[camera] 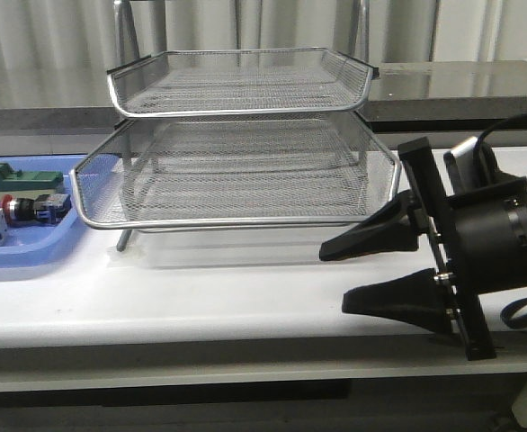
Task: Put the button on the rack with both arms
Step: 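Pull the middle wire tier out toward the robot with the right gripper, then release the tier and withdraw the right gripper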
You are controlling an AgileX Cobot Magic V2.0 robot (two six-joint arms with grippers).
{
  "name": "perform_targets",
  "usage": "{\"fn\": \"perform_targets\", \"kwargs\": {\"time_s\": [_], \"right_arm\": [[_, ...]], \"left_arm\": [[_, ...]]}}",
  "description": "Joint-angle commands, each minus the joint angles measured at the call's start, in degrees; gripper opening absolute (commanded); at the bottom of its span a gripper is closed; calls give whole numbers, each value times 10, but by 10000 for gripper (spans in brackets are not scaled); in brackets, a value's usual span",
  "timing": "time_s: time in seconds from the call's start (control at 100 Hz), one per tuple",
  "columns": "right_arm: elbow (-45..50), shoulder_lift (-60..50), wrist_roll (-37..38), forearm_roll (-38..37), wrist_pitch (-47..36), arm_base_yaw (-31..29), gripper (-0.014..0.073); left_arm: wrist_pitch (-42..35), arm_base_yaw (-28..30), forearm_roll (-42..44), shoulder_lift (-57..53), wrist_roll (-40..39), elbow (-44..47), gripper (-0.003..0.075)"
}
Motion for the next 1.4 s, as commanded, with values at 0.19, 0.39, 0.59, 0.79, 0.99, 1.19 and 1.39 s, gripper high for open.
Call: {"fn": "perform_targets", "kwargs": {"time_s": [0.19, 0.39, 0.59, 0.79, 0.99, 1.19, 1.39], "right_arm": [[28, -91, -11, 70, 29, -1, 392], [66, -161, -11, 40, -36, -1, 392], [76, -273, -1, -8, -143, -1, 392], [76, -405, 22, -90, -257, -1, 392], [75, -512, 99, -210, -336, -1, 392], [45, -574, 252, -398, -345, -1, 392], [-9, -612, 504, -711, -300, -1, 392]], "left_arm": [[-46, 1, -3, -19, -6, 33, -21], [-46, 1, -3, -19, -6, 33, -21], [-46, 1, -3, -19, -6, 33, -21], [-46, 1, -3, -19, -6, 33, -21], [-46, 1, -3, -19, -6, 33, -21], [-46, 1, -3, -19, -6, 33, -21], [-46, 1, -3, -19, -6, 33, -21]]}}
